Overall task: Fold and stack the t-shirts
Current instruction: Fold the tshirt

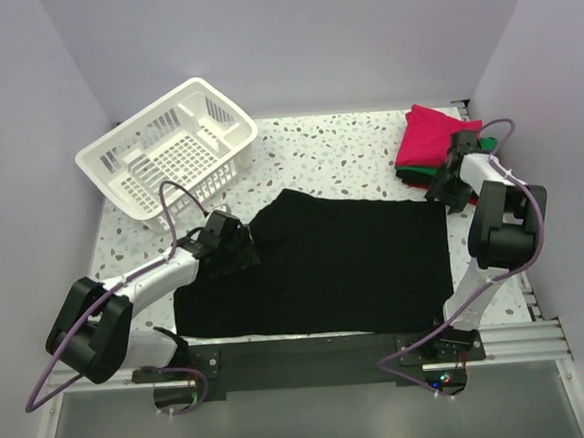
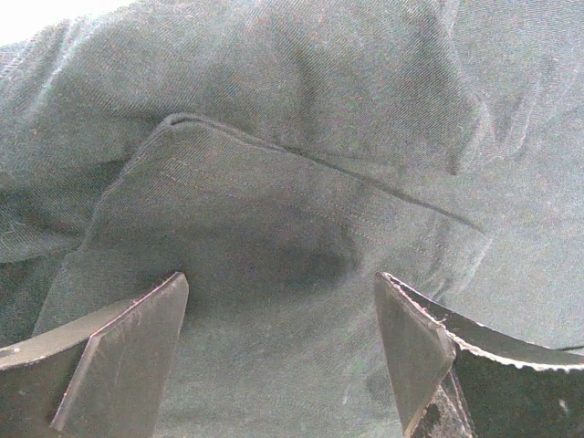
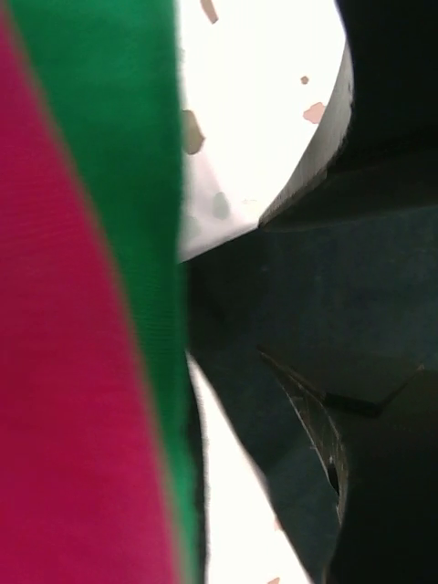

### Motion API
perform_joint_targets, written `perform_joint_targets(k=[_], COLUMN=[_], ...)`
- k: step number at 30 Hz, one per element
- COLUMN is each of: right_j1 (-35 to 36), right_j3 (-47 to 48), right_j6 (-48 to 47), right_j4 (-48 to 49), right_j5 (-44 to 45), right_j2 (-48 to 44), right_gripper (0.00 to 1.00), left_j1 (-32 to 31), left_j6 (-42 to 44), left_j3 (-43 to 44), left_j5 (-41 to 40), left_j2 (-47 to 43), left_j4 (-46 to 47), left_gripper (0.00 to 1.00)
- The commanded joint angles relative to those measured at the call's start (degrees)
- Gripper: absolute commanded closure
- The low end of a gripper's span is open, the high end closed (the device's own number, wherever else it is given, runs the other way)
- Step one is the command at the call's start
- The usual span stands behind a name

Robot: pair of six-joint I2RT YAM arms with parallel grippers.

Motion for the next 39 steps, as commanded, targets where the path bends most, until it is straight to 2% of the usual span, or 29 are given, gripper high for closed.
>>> perform_joint_targets(k=[1, 19, 21, 22, 24, 25, 29, 35, 39], right_j1=[0.0, -0.1, -0.2, -0.2, -0.3, -0.2, -0.2, -0.2, -0.2], right_j3=[2.9, 1.8, 1.8, 1.8, 1.7, 1.8, 1.7, 1.2, 0.4], right_j6=[-0.5, -1.4, -1.7, -1.6, -1.7, -1.7, -1.9, -1.8, -1.6], right_j4=[3.8, 9.2, 9.5, 9.5, 9.4, 9.1, 8.2, 6.1, 5.2], right_j5=[2.4, 1.6, 1.7, 1.7, 1.4, 1.3, 1.5, 1.9, 1.7], right_j2=[1.5, 6.9, 7.7, 7.9, 8.3, 8.3, 7.9, 5.9, 4.4], right_gripper=[0.46, 0.57, 0.61, 0.69, 0.78, 0.83, 0.88, 0.89, 0.90], left_j1=[0.5, 0.5, 0.5, 0.5, 0.5, 0.5, -0.2, -3.1, -4.5], left_j6=[-0.7, 0.5, 0.7, 0.9, 1.4, 2.1, 5.5, 12.4, 15.9], left_j3=[-0.3, 3.7, 4.0, 4.2, 4.8, 5.6, 10.2, 20.2, 25.0], left_j5=[0.1, -0.9, -0.9, -0.9, -1.4, -2.1, -5.3, -9.2, -9.2], left_j2=[0.8, 1.5, 1.6, 1.7, 1.7, 1.8, 1.8, 4.4, 9.1], left_j4=[-3.3, -6.2, -6.6, -6.6, -6.9, -7.2, -9.1, -9.2, -5.6], left_gripper=[0.12, 0.11, 0.11, 0.11, 0.11, 0.11, 0.11, 0.11, 0.11])
